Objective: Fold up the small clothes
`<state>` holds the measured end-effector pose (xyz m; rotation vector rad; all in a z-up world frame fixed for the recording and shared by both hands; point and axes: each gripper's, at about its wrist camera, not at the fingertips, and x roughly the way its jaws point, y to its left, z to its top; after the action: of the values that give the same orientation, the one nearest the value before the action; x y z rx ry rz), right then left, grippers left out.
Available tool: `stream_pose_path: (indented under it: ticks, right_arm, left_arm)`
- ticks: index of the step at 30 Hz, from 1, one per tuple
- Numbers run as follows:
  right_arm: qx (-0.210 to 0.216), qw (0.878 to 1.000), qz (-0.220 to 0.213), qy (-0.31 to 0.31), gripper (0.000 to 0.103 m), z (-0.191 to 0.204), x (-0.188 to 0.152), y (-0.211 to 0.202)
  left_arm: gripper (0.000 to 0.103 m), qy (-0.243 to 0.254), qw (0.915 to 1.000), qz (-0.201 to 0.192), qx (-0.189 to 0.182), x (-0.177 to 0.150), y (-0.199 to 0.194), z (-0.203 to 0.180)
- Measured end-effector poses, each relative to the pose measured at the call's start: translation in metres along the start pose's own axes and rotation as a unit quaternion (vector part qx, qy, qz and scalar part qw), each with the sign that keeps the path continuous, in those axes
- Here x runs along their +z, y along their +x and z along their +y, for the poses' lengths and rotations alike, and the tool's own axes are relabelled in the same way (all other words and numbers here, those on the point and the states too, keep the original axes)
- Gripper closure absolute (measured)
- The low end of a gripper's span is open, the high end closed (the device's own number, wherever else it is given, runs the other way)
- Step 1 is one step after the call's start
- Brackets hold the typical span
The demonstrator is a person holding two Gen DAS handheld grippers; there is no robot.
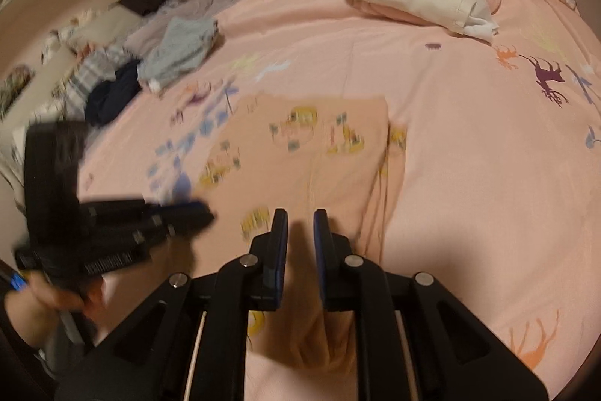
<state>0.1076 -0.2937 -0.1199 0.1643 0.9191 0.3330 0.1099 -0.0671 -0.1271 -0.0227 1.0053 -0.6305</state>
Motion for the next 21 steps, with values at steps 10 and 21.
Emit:
stream_pose_path:
  ticks: [10, 21]
  right_arm:
    - [-0.013, 1.0, 0.004, 0.01, 0.087, -0.003, -0.02, -0.01]
    - [-0.027, 0.999, 0.035, 0.015, 0.087, 0.0, -0.049, -0.003]
  left_arm:
    - [0.093, 0.008, 0.9999, -0.002, 0.013, -0.012, -0.007, -0.006]
    - [0.093, 0.018, 0.9996, 0.016, 0.013, -0.038, -0.009, -0.016]
